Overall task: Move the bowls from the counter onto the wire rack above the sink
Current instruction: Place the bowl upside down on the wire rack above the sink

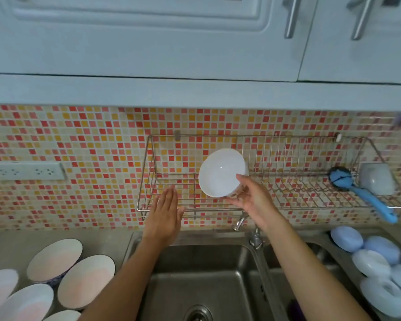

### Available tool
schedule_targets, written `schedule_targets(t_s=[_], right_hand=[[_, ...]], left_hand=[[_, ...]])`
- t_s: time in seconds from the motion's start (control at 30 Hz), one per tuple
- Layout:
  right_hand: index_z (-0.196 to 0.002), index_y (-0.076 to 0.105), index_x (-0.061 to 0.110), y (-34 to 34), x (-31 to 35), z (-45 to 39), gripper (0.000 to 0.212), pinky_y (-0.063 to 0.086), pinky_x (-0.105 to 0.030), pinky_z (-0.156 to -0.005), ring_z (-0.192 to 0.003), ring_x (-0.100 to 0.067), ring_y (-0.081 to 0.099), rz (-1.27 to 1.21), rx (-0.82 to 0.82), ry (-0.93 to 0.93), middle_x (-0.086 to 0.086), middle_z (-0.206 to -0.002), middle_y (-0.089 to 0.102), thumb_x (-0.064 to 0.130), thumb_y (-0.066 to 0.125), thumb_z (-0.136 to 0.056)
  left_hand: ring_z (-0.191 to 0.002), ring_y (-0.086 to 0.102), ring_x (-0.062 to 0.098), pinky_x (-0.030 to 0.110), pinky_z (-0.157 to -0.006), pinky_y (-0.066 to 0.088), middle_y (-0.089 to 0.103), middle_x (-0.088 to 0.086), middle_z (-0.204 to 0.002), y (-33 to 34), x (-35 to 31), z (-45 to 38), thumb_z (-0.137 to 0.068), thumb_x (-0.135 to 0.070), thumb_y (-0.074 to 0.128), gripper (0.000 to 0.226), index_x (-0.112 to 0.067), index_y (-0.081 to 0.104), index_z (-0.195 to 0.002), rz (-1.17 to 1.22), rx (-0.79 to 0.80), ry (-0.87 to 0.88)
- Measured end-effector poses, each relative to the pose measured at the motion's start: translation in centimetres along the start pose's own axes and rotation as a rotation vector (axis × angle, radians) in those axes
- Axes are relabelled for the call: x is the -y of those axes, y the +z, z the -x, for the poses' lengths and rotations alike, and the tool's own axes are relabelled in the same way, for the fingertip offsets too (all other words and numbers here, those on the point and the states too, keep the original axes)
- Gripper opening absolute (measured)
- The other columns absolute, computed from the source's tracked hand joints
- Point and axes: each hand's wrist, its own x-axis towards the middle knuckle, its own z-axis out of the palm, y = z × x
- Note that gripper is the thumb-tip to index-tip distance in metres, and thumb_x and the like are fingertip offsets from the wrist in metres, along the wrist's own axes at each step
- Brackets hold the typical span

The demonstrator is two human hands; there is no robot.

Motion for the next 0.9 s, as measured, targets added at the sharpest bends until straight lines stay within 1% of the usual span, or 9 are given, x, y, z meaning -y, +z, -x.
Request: schedule_targets(t_s=[0.07,0.13,0.2,0.27,0.33,0.47,0.63,0.8,0.9], right_hand=[[-0.124,0.055,0.018,0.6,-0.3,-1.8,0.052,0.058,-0.048,-0.087,-0.118,-0.026,0.057,0.235,-0.054,-0.132,-0.002,-0.126,0.058,0.026,0.078,-0.078],[-0.129,0.051,0.021,1.1,-0.7,-3.2,0.065,0.061,-0.03,-0.073,-0.109,-0.018,0.06,0.532,-0.111,-0.266,0.006,-0.121,0.059,0.031,0.083,-0.073],[-0.132,0.046,0.02,1.2,-1.5,-4.5,0.074,0.054,-0.017,-0.061,-0.104,-0.014,0.059,0.797,-0.153,-0.385,0.006,-0.12,0.055,0.028,0.085,-0.07],[-0.14,0.04,0.022,1.1,-2.5,-5.6,0.086,0.052,-0.02,-0.074,-0.117,-0.018,0.051,1.018,-0.154,-0.49,0.001,-0.131,0.048,0.024,0.086,-0.068],[-0.145,0.034,0.026,0.8,-3.3,-6.2,0.094,0.048,-0.033,-0.093,-0.128,-0.02,0.041,1.181,-0.099,-0.547,-0.001,-0.142,0.041,0.021,0.086,-0.067],[-0.148,0.032,0.024,0.6,-3.9,-7.0,0.096,0.039,-0.041,-0.109,-0.137,-0.021,0.033,1.42,0.005,-0.563,-0.001,-0.151,0.037,0.022,0.086,-0.068],[-0.148,0.033,0.019,0.9,-4.3,-8.1,0.093,0.033,-0.044,-0.114,-0.14,-0.024,0.031,1.609,0.058,-0.547,-0.004,-0.151,0.036,0.022,0.084,-0.07],[-0.149,0.033,0.022,0.4,-4.3,-8.2,0.084,0.028,-0.042,-0.115,-0.144,-0.023,0.025,1.548,0.148,-0.508,-0.003,-0.155,0.032,0.014,0.078,-0.078],[-0.152,0.024,0.023,0.0,-4.8,-7.4,0.069,0.021,-0.045,-0.118,-0.151,-0.024,0.005,1.556,0.125,-0.494,0.001,-0.164,0.01,0.036,0.058,-0.094]], left_hand=[[-0.136,-0.033,0.013,0.031,-0.111,-0.02,-0.031,-0.004,-0.15,-0.1,-0.1,0.0,-0.079,-0.062,-0.025,0.074,-0.022,-0.024,-0.142,0.016,0.007,0.005],[-0.136,-0.034,0.012,0.03,-0.111,-0.021,-0.033,-0.005,-0.148,-0.3,-0.2,-0.1,-0.074,-0.064,-0.031,0.08,-0.021,-0.024,-0.142,0.022,0.016,0.005],[-0.136,-0.033,0.012,0.031,-0.111,-0.02,-0.032,-0.005,-0.149,-0.4,-0.3,-0.1,-0.074,-0.064,-0.032,0.083,-0.021,-0.023,-0.143,0.021,0.024,0.001],[-0.138,-0.031,0.013,0.031,-0.112,-0.02,-0.029,-0.005,-0.151,-0.3,-0.2,-0.1,-0.075,-0.064,-0.031,0.083,-0.02,-0.021,-0.144,0.02,0.025,-0.004],[-0.138,-0.029,0.014,0.032,-0.112,-0.019,-0.027,-0.005,-0.152,-0.2,-0.1,-0.2,-0.074,-0.064,-0.032,0.084,-0.02,-0.021,-0.144,0.013,0.033,-0.009],[-0.139,-0.028,0.014,0.034,-0.114,-0.017,-0.026,-0.004,-0.153,-0.1,-0.2,-0.4,-0.076,-0.063,-0.03,0.082,-0.02,-0.02,-0.145,0.009,0.035,-0.024],[-0.137,-0.032,0.013,0.034,-0.113,-0.02,-0.031,-0.003,-0.152,-0.2,-0.3,-0.2,-0.074,-0.063,-0.032,0.083,-0.019,-0.023,-0.144,0.013,0.05,-0.028],[-0.137,-0.032,0.013,0.034,-0.113,-0.02,-0.032,-0.004,-0.15,-0.5,-0.5,-0.1,-0.069,-0.065,-0.037,0.088,-0.02,-0.024,-0.143,0.017,0.047,-0.03],[-0.138,-0.032,0.013,0.034,-0.113,-0.02,-0.031,-0.003,-0.151,-0.3,-0.5,-0.1,-0.072,-0.064,-0.034,0.085,-0.019,-0.024,-0.144,0.011,0.035,-0.036]])
